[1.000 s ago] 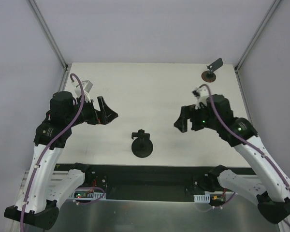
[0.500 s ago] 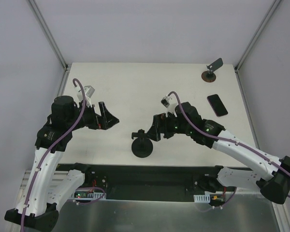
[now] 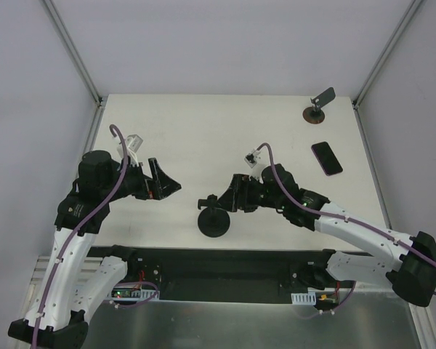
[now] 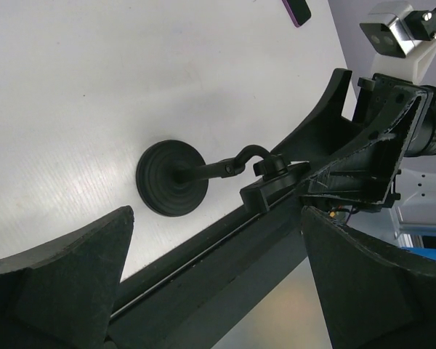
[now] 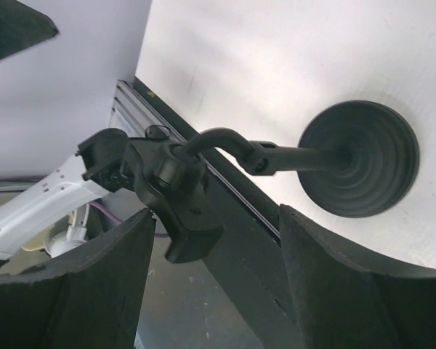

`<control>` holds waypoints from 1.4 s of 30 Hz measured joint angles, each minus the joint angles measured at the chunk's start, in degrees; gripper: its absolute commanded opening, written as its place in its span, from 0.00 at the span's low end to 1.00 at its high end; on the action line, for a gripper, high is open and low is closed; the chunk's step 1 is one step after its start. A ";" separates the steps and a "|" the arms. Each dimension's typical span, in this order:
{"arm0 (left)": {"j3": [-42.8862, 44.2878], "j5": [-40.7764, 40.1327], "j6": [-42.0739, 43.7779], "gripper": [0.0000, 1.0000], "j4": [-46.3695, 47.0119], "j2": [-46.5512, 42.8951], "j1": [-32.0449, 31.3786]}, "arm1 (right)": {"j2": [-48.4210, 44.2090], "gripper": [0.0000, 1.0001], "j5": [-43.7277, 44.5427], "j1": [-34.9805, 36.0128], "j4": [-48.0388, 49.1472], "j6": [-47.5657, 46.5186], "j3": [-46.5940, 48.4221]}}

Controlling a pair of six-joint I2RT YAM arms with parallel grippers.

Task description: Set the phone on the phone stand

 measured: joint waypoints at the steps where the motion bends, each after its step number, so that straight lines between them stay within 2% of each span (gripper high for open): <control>1: -0.42 0.17 -0.31 0.97 0.26 -0.15 0.00 | 0.22 0.68 -0.17 0.00 0.92 0.76 0.00; 10: -4.37 1.66 -2.99 0.97 2.67 -4.20 0.00 | 2.54 0.38 -1.55 0.35 7.54 5.42 -0.02; 11: -4.68 1.68 -3.13 0.96 2.71 -4.72 0.00 | 2.60 0.30 -1.57 0.35 7.87 5.55 -0.02; 14: -5.22 1.66 -3.58 0.96 3.10 -5.60 0.00 | 3.02 0.16 -1.38 0.37 8.24 5.86 -0.02; 16: -5.49 1.44 -3.78 0.96 3.39 -5.81 0.00 | 3.50 0.11 -1.44 0.37 8.48 6.29 -0.02; 18: -5.86 0.98 -3.93 0.96 3.80 -6.21 0.00 | 4.02 0.01 -1.62 0.37 9.18 6.69 -0.02; 25: -6.69 0.63 -5.77 0.95 4.26 -7.69 0.00 | 4.13 0.01 -1.22 0.35 10.10 6.82 -0.17; 33: -8.72 0.83 -11.30 0.95 4.24 -9.88 0.00 | -1.75 0.01 1.55 -1.31 14.27 8.11 -6.71; 37: -10.27 -3.13 -14.47 0.99 3.91 -11.06 0.00 | -3.76 0.01 -0.11 -5.40 15.91 8.33 -9.07; 42: -10.40 -14.67 -17.29 0.99 -0.31 -10.69 0.02 | -4.81 0.01 -4.42 -9.55 17.25 7.91 -10.45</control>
